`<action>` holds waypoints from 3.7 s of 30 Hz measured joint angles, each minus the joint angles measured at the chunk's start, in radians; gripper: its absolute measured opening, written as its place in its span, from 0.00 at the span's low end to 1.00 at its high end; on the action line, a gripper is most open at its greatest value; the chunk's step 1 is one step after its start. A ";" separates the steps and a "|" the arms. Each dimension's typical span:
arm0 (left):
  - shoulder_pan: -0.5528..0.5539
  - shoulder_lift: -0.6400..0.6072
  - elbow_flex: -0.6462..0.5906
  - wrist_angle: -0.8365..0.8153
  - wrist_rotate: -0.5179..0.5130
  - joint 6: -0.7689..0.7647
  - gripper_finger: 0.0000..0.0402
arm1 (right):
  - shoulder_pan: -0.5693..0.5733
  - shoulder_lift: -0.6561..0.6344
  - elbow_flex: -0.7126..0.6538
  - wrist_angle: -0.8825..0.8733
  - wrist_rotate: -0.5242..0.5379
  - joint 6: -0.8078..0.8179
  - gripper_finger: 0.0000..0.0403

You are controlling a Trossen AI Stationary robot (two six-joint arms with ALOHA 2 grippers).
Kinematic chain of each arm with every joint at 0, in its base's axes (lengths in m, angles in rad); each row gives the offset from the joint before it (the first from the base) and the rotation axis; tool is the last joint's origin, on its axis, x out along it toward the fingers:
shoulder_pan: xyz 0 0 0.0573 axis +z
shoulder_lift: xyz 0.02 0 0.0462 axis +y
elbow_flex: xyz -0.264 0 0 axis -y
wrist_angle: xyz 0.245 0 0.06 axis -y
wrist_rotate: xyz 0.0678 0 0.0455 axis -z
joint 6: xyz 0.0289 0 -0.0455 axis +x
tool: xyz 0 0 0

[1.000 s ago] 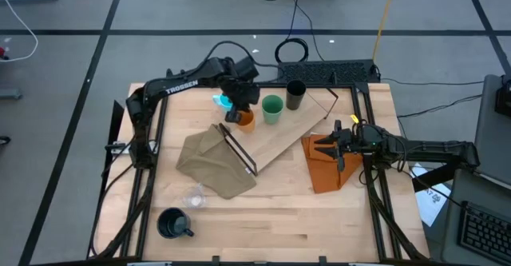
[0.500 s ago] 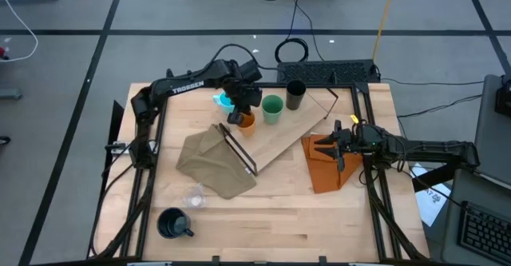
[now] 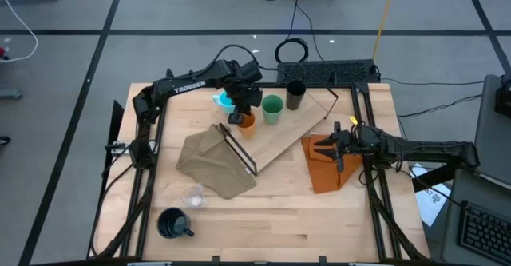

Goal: Stack small to large cups/mugs on shelf
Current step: Put the orange cup on the shelf, then put the dark blue mug on the shelf

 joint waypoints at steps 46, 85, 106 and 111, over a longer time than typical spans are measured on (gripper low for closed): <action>-0.002 0.042 0.001 -0.003 -0.040 -0.025 0.04 | 0.000 0.000 -0.036 0.123 -0.004 -0.001 0.24; -0.043 0.033 0.144 -0.117 -0.098 -0.111 0.42 | 0.000 0.000 -0.036 0.122 -0.004 -0.003 0.24; -0.100 -0.150 0.506 -0.254 -0.251 -0.201 0.42 | 0.000 -0.001 -0.036 0.128 -0.004 0.000 0.24; -0.148 -0.304 0.507 -0.275 -0.248 -0.268 0.42 | 0.000 -0.001 -0.036 0.147 -0.004 0.000 0.24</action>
